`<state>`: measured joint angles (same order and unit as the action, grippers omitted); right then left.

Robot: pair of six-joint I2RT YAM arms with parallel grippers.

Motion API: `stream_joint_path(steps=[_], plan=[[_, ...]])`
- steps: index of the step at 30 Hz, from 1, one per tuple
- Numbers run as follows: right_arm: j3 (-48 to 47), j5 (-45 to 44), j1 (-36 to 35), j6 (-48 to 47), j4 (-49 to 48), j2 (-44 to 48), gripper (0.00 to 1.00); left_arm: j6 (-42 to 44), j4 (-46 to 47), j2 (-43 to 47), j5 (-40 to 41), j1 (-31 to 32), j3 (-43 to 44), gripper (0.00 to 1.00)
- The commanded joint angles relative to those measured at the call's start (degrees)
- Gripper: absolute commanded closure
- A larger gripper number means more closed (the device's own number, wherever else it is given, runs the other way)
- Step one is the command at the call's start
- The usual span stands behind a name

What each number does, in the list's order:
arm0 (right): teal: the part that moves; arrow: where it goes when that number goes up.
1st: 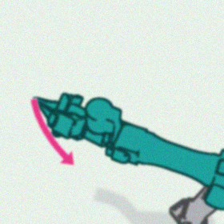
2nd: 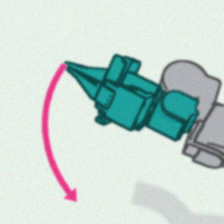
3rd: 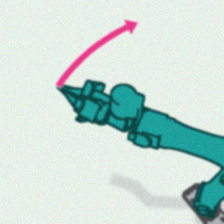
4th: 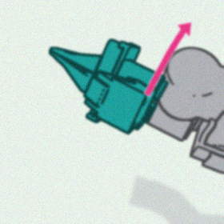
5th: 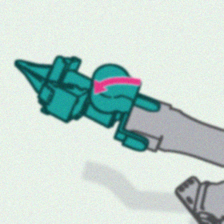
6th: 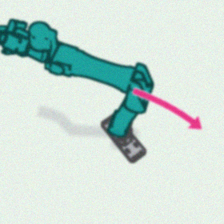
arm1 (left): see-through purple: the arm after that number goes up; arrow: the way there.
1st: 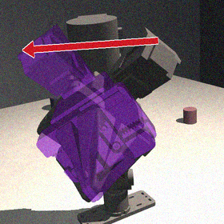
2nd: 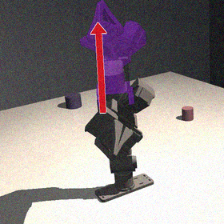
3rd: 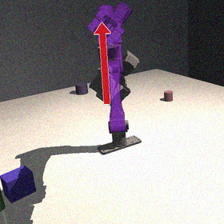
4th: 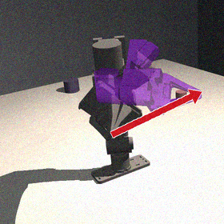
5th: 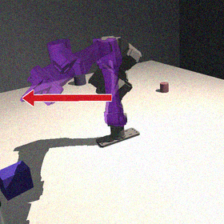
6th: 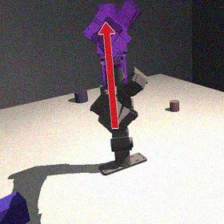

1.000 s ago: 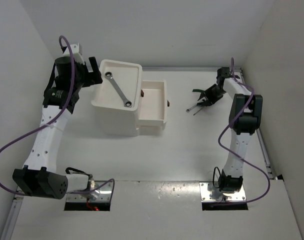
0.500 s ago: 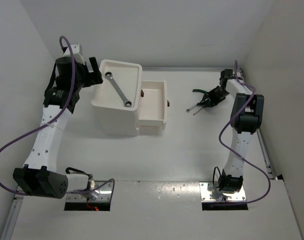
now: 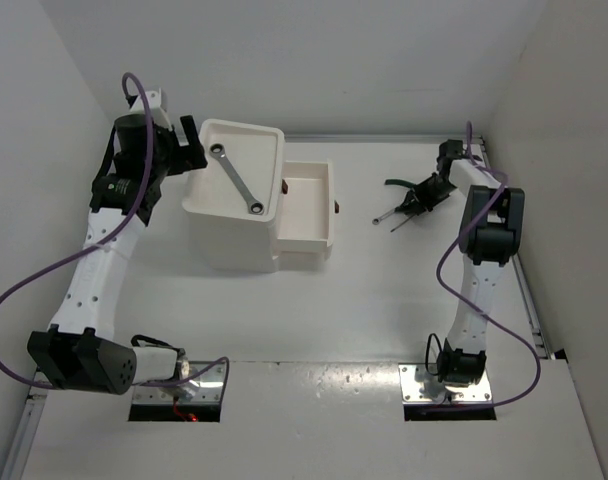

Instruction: Sort the tools into containers

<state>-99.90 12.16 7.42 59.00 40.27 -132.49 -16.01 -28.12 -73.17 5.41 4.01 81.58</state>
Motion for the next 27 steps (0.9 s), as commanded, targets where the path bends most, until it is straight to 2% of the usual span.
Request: stream_joint_path(steps=[1,4,12,16,20,21,24,27], plan=[[-1.9,-1.6,0.2,0.6,0.3,-0.8,0.81,-1.1,2.0,0.3,0.3,-0.4,-0.5,0.01],[-1.9,-1.6,0.2,0.6,0.3,-0.8,0.99,-1.1,2.5,0.3,-0.2,-0.4,-0.5,0.01],[0.0,2.8,-0.4,-6.2,-0.3,7.7,1.00,-1.1,2.5,1.0,-0.8,-0.4,-1.1,0.01],[2.0,2.8,-1.0,-16.9,1.2,14.8,1.00,-1.1,2.5,3.0,-1.4,-0.4,-1.7,0.01],[2.5,-1.9,-3.8,-30.2,4.7,23.4,1.00,-1.1,2.5,4.7,-2.5,-0.4,-3.1,0.01],[2.5,-3.4,-5.2,-35.7,6.5,26.6,1.00,-0.5,2.5,5.6,-2.5,-0.4,-4.6,0.01],[2.5,-6.4,-10.0,-44.7,9.7,31.7,1.00,0.5,2.5,7.1,-3.0,-0.4,-6.5,0.01],[-1.1,-8.7,-15.7,-48.5,14.6,33.0,1.00,1.9,1.9,7.1,-3.0,-0.4,-7.7,0.01]])
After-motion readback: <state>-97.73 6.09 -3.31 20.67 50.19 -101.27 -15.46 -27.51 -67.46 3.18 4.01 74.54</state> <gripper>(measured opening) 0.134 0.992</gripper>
